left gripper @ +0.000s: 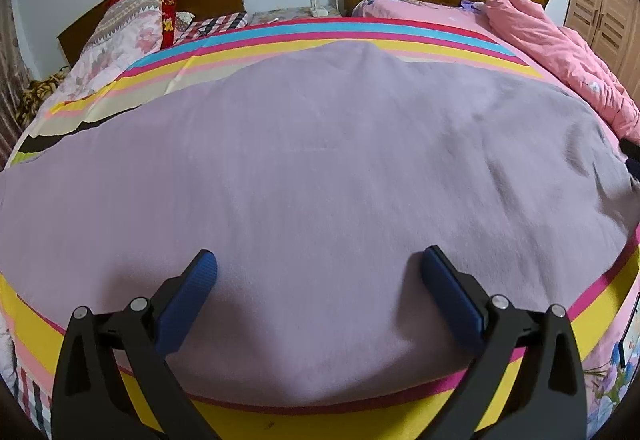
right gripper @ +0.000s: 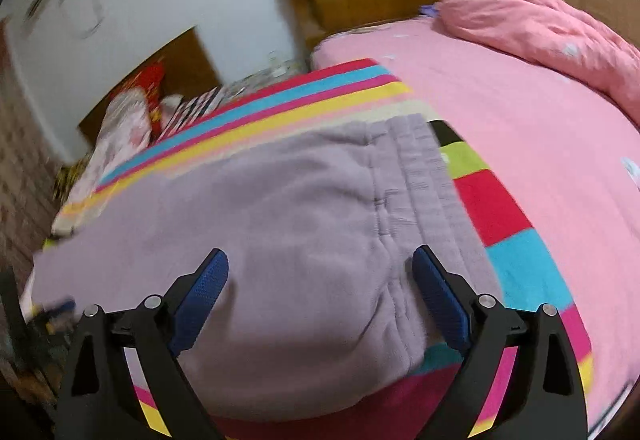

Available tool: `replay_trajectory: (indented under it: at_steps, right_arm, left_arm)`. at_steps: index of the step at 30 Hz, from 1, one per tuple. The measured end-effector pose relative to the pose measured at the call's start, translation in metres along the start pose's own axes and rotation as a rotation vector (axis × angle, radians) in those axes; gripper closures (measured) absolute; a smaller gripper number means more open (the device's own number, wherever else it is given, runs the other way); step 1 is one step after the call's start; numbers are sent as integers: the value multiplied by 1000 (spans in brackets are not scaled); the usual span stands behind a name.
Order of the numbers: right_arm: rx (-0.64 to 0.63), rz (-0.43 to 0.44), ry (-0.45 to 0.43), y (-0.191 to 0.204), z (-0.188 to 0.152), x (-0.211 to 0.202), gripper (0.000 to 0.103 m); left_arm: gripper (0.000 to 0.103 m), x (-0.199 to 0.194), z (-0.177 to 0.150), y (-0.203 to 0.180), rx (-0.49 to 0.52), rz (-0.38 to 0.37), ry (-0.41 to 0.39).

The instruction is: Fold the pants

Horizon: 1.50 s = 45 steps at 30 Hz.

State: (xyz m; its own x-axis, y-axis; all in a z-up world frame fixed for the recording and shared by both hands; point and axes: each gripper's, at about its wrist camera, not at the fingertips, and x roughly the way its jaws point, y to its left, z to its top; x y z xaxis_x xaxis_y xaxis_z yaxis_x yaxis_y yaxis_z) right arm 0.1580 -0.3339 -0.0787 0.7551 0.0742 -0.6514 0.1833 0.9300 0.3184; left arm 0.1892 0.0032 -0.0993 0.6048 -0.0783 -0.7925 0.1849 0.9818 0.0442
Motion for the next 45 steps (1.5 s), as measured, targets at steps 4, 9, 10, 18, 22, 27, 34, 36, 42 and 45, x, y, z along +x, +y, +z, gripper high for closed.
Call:
replay_trajectory:
  at_steps: [4,9,10,18,22,27,34,36,42,45]
  right_arm:
    - [-79,62,-28,39,-3,-10,13]
    - [-253,162,84,118,-36,12,13]
    - [-278,170,96,131,-43,15,13]
    - [-483,26,187,169,-86,33,11]
    - [-440,-26,180,179,-75,28,11]
    - [-482,61,106,229,-76,29,11]
    - [-532,199,134,292,-86,38,11]
    - [-550,222,149,303,-90,38,11]
    - [-586,229,176,310,-99,34,11]
    - [-574,215,180,309,-97,35,11]
  left_arm:
    - [1,0,1,1,-3,-5,-8]
    - [1,-10,-8,3,31,11,-38]
    - [1,-12,-10,3,40,20,-50]
    - [2,-20,-30,50,-50,-27,-87]
    - [2,-33,-40,108,-213,-80,-155]
    - [2,-53,-59,199,-495,-157,-232]
    - [2,-61,-114,384,-984,-194,-325]
    - [3,-57,-122,416,-1025,-191,-340]
    - [6,-33,-127,495,-1091,-239,-379]
    - [6,-26,-127,517,-1109,-286,-413]
